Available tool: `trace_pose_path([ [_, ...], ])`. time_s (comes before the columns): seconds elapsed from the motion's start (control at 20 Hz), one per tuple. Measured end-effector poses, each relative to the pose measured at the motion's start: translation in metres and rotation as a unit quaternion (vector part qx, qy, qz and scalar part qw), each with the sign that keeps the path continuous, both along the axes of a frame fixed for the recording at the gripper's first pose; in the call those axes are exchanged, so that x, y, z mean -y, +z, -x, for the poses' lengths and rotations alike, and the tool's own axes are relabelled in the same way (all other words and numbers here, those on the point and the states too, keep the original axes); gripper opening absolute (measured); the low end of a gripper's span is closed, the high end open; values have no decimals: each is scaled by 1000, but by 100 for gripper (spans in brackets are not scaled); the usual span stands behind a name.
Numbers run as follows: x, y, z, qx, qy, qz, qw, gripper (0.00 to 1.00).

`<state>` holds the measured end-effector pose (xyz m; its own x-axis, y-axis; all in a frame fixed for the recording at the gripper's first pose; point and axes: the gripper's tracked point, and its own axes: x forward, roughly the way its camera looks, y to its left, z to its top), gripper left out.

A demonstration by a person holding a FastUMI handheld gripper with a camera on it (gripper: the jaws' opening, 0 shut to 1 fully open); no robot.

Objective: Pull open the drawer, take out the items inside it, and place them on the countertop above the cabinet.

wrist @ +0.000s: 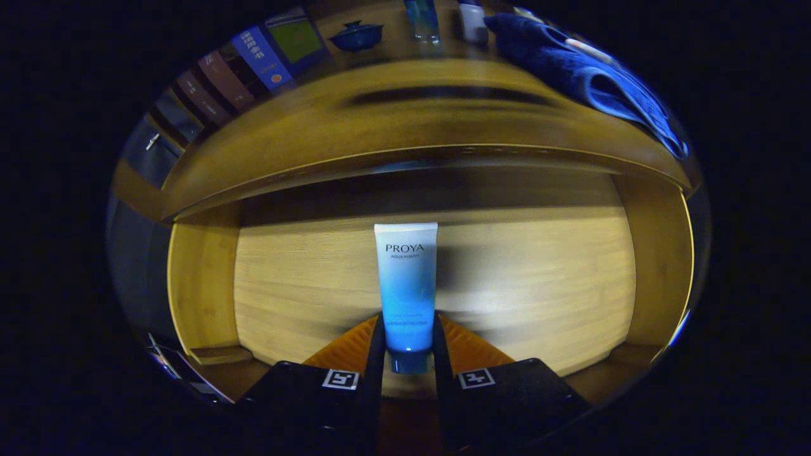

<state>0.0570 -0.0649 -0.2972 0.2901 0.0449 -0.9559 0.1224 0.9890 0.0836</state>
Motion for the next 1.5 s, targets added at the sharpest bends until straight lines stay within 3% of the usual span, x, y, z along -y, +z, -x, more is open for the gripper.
trace_pose_path([
  [0.35, 5, 77, -35, 134, -8, -7, 991, 42],
  [0.6, 11, 122, -98, 190, -1, 2, 982, 42],
  [0.9, 16, 104, -174, 170, -7, 14, 985, 42],
  [1.3, 25, 70, -207, 142, -4, 41, 989, 43],
  [1.4, 26, 71, -210, 147, -11, 41, 988, 48],
  [1.5, 26, 73, -211, 153, -7, 41, 987, 69],
])
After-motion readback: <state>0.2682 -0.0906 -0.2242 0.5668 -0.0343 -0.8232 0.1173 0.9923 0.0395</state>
